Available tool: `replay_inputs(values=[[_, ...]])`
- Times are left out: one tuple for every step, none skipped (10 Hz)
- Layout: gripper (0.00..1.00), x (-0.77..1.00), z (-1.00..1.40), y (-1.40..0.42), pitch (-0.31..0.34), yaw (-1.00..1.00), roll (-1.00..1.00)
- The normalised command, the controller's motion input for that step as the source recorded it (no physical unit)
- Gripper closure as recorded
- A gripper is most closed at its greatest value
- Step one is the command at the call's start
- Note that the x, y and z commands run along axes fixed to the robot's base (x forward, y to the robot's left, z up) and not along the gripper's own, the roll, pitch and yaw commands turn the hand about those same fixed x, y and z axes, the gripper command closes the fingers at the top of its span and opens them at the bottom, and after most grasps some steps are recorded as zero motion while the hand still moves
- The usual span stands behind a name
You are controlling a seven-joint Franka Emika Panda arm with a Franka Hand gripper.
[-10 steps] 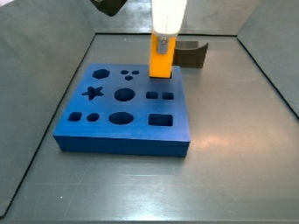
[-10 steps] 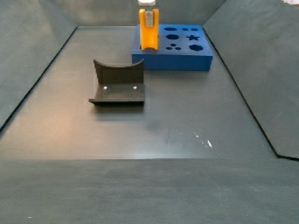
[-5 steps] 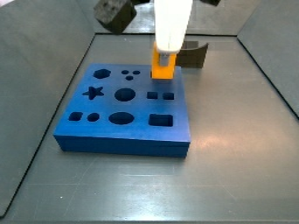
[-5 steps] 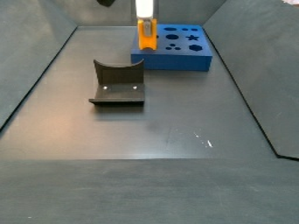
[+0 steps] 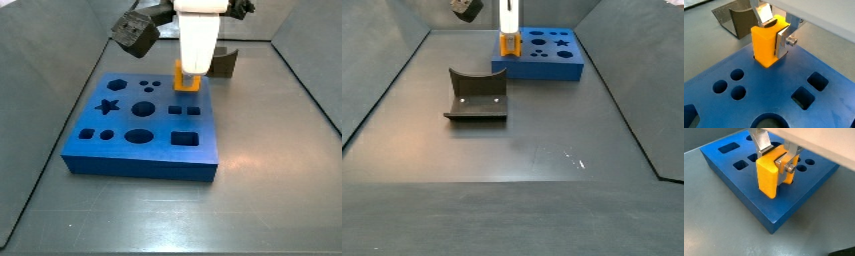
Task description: Insert the arch object.
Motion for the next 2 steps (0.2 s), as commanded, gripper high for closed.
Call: replay_inputs(values=[[1.0,-0.13,-0.07,0.0,-0.134,0.05,-0.08],[1.0,-0.04,0.0,0.0,-0.044,0.0,0.0]])
